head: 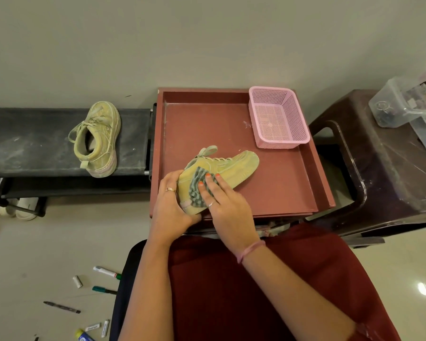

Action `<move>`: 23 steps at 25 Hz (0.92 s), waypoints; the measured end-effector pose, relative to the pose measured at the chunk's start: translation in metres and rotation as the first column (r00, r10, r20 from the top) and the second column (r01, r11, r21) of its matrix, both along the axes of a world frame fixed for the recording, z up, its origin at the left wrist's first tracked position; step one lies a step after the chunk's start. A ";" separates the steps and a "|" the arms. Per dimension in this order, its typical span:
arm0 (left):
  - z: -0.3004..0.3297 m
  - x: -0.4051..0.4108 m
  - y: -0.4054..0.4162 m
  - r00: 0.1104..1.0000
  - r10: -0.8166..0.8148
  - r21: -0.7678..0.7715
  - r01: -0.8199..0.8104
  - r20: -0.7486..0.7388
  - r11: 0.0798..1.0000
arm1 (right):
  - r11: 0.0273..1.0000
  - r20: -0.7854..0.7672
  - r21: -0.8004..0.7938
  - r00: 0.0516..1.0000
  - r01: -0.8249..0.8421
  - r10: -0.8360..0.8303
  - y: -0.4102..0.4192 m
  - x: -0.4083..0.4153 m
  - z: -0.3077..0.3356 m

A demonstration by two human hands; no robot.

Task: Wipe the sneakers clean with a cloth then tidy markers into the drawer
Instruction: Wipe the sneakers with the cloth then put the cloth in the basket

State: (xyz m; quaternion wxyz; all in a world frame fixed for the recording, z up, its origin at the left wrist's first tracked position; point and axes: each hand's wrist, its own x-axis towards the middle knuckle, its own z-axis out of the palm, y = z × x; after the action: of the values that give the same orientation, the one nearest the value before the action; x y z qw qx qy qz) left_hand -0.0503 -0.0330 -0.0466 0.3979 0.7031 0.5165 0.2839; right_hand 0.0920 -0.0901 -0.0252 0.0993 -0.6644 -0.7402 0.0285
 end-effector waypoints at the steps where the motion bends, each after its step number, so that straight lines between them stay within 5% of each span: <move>1: 0.000 0.000 0.001 1.000 -0.001 0.001 0.001 -0.004 1.000 | 1.000 0.029 -0.004 0.999 0.027 -0.027 0.011 0.003 0.001; 7: 0.001 0.004 -0.002 0.998 -0.044 0.048 0.046 -0.033 0.998 | 0.943 0.014 -0.151 0.955 0.296 -0.298 0.069 0.015 0.025; 14: -0.001 0.001 -0.003 1.000 -0.012 0.048 0.012 -0.009 0.999 | 0.999 -0.062 0.036 0.998 -0.001 0.003 -0.012 -0.017 -0.003; 19: 0.001 0.004 -0.005 0.997 -0.046 0.051 0.050 -0.065 0.997 | 0.941 -0.033 -0.105 0.945 0.320 -0.325 0.054 0.027 0.013; 23: 0.003 0.004 -0.005 0.996 -0.040 0.059 0.045 -0.080 0.997 | 0.959 -0.128 -0.083 0.952 0.270 -0.279 0.044 0.013 0.014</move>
State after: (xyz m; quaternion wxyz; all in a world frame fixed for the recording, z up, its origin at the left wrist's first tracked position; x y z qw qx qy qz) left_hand -0.0465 -0.0376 -0.0438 0.3616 0.7364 0.5077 0.2630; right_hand 0.1046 -0.0460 -0.0112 0.1321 -0.7602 -0.6305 0.0841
